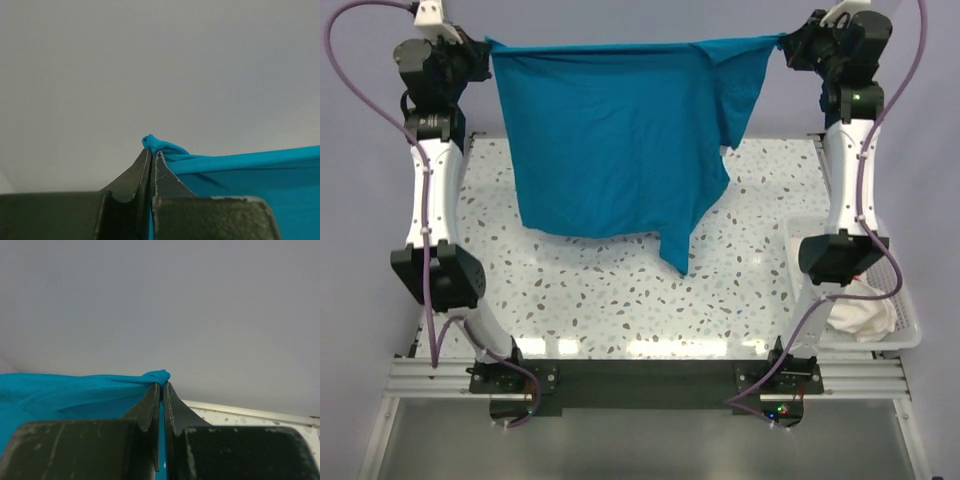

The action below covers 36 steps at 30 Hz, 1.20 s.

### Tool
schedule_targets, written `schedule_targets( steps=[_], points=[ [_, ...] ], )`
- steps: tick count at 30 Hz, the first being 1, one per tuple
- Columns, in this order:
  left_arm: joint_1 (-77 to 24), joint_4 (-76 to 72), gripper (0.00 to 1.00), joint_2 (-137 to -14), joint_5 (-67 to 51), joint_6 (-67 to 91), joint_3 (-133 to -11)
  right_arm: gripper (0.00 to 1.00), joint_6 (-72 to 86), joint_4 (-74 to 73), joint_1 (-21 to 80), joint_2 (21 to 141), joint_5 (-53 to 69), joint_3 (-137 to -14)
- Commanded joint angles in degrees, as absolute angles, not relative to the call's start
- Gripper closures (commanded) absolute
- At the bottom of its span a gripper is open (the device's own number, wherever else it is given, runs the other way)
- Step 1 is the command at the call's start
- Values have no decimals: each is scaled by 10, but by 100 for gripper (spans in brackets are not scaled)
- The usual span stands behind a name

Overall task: Fold and stack the t-shirts
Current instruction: Flatten the tshirt out

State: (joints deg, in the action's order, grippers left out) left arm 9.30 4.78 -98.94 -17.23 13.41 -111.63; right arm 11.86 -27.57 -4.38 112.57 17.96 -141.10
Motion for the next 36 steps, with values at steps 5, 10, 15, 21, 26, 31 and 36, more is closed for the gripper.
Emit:
schedule_targets(
  steps=[5, 10, 15, 21, 26, 31, 36],
  points=[
    [107, -136, 100, -1073, -164, 179, -1331, 100, 147, -97, -52, 1107, 107, -1480],
    [141, -200, 100, -1032, -185, 222, -1254, 100, 147, -55, -51, 1083, 97, -1463],
    [157, -265, 100, -972, -236, 204, -1000, 100, 149, -65, -50, 1063, 148, -1325],
    [158, -267, 100, -969, -292, 157, -793, 100, 72, -112, -33, 1039, 226, -1089],
    [160, -200, 100, -980, -318, 87, -699, 100, -21, -170, -26, 1003, 229, -929],
    [164, -57, 100, -1019, -340, 15, -727, 100, -54, -228, -25, 1007, 213, -895],
    [168, 152, 100, -1065, -381, -96, -835, 100, -119, -378, -25, 1027, 236, -947]
  ],
)
